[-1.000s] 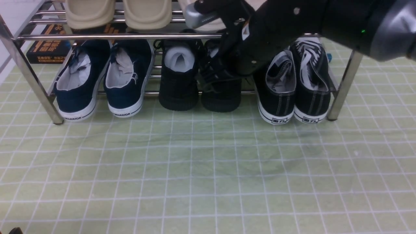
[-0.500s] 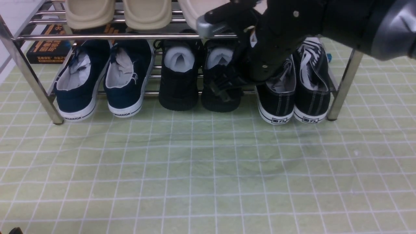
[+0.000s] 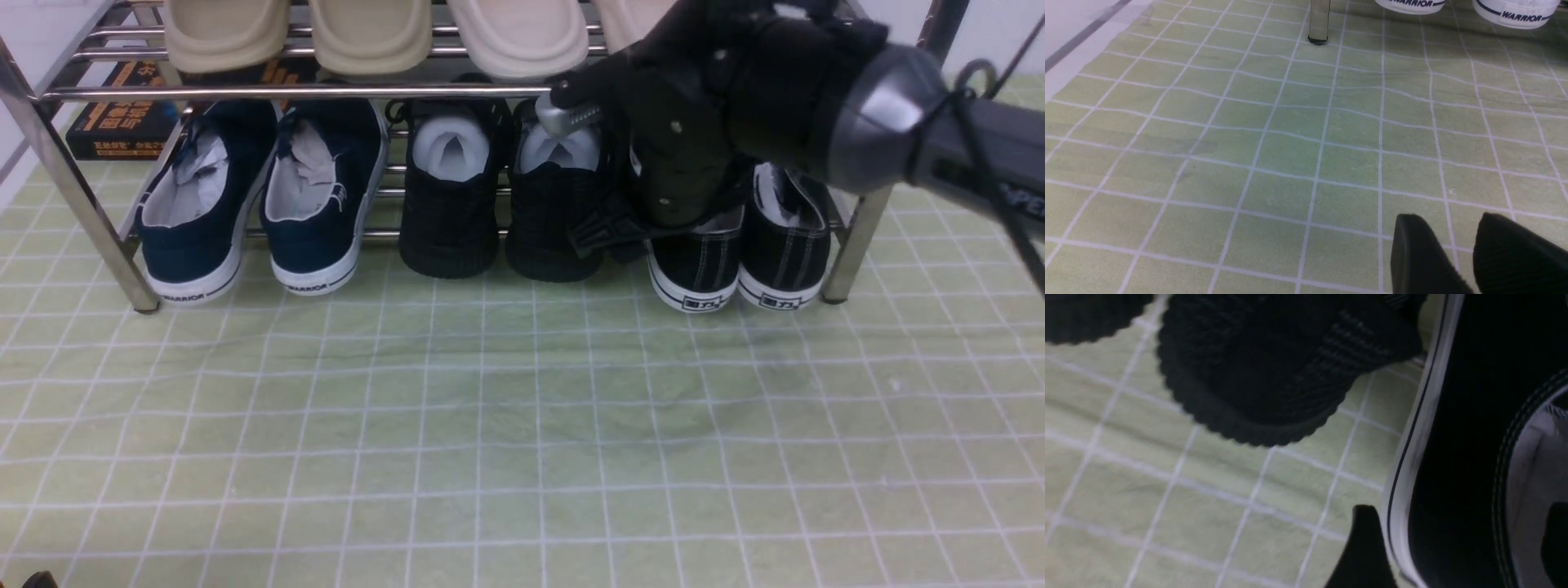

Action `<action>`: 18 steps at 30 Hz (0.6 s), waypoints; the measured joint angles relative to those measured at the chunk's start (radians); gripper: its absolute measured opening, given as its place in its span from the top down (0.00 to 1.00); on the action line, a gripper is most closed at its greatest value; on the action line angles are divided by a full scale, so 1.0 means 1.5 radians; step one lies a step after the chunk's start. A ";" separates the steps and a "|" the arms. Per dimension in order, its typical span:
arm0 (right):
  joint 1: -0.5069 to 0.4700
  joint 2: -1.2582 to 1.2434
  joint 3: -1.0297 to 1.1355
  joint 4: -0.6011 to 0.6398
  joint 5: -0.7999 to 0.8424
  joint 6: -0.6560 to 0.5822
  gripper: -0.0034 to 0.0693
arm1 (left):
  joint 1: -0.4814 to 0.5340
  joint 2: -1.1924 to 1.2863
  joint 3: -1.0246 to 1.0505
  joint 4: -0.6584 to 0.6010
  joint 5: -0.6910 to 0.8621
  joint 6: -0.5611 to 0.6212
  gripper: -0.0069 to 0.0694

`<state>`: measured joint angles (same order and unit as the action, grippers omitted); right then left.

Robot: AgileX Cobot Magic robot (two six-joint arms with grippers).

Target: Take the shoes off the shelf with your hand from the green coffee tablecloth.

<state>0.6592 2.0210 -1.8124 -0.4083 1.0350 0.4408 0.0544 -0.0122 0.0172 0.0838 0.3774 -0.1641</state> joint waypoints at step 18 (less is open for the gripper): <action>0.000 0.047 -0.001 -0.085 -0.019 0.036 0.75 | 0.000 0.000 0.000 0.000 0.000 0.000 0.59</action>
<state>0.6592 2.0917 -1.8132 -0.5352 1.0069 0.4950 0.0544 -0.0122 0.0172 0.0838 0.3774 -0.1641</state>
